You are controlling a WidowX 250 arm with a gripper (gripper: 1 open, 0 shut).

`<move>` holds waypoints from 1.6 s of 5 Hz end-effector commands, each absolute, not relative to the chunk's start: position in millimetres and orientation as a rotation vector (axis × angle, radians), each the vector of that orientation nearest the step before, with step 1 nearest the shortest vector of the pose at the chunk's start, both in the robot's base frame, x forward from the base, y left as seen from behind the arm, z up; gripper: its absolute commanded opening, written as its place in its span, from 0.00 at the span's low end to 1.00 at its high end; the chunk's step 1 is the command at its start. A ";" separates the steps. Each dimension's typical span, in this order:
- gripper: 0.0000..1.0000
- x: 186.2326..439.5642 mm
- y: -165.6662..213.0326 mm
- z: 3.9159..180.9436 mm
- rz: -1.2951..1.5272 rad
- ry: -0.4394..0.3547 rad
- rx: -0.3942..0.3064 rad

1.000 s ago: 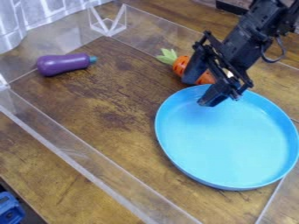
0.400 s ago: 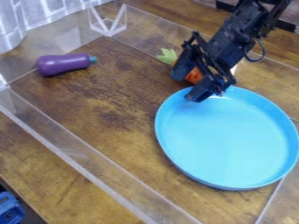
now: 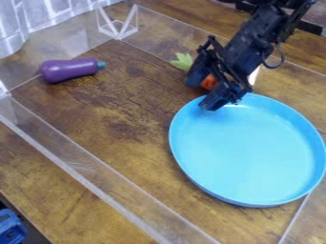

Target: Put the lemon on the blue tray

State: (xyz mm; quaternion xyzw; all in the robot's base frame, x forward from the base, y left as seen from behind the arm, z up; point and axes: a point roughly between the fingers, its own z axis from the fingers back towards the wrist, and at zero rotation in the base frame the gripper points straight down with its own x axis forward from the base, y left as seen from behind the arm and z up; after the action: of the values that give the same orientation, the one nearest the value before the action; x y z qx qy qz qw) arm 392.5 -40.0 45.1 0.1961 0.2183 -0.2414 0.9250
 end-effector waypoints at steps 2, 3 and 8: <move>1.00 409.0 -26.1 61.6 -0.483 0.385 0.406; 1.00 412.8 -22.2 61.0 -0.492 0.394 0.411; 0.00 420.8 -16.2 55.3 -0.503 0.425 0.415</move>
State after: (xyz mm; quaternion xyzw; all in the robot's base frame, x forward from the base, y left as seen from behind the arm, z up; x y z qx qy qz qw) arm 411.8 -24.4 33.5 0.2026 0.2392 -0.2596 0.9134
